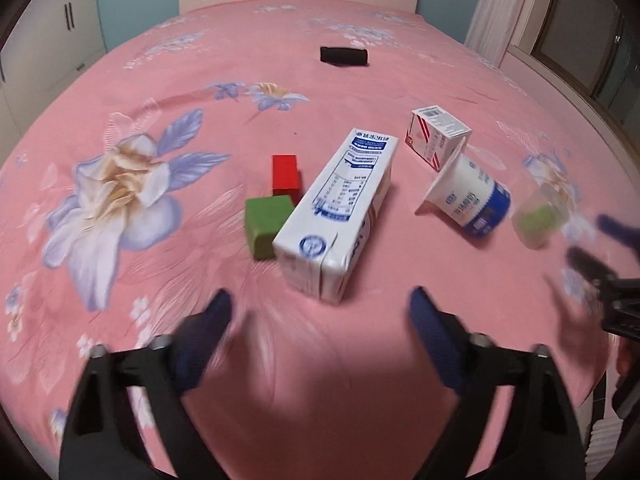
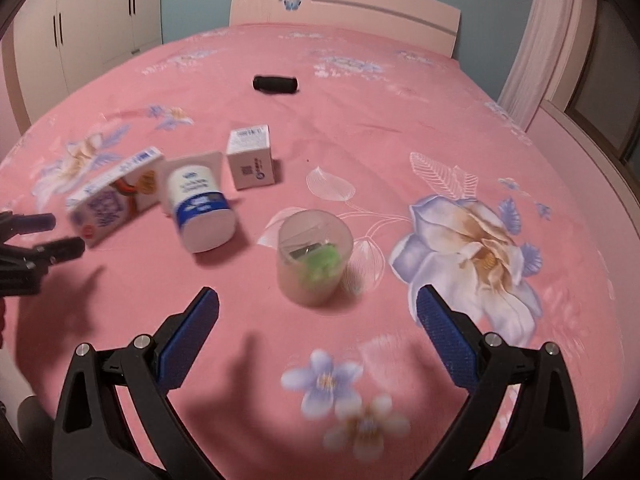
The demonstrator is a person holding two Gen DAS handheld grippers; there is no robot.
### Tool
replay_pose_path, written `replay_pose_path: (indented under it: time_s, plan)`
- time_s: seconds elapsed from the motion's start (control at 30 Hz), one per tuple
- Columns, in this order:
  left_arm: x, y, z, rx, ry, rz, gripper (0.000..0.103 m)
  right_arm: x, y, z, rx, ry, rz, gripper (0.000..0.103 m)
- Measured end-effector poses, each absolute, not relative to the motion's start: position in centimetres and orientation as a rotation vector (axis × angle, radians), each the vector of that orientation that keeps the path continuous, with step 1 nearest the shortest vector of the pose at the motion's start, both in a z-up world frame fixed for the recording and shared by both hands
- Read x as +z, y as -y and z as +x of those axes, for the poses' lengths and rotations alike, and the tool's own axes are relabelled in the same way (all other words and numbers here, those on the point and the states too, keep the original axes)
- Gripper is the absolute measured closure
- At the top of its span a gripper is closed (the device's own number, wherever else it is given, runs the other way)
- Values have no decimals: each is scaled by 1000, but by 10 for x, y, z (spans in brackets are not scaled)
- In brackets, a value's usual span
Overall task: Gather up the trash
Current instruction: 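Grasp the white milk carton with the left tool while the right tool grasps the clear cup, then lift the milk carton with the left tool while the right tool carries the clear cup toward the bin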
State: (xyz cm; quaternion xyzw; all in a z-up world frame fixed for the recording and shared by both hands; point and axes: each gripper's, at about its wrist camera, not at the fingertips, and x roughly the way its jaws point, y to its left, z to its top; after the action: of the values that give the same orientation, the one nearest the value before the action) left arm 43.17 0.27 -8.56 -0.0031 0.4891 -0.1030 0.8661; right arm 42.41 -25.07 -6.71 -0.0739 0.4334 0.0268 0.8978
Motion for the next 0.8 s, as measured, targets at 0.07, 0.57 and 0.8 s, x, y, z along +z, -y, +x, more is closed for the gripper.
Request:
replay_pose_path:
  time_s: [0.07,0.57,0.8]
  plan:
    - [-93,0,443,-223,-1043,-6,22,-77,250,438,60,-914,-155,7]
    - [-101,22,493,-271,-1073,-10,59,-102,252,487,139,-1010,-74,36]
    - [-92,27,492,-250,-1058,24,61,-95,257,485,164,-1008,-13,55]
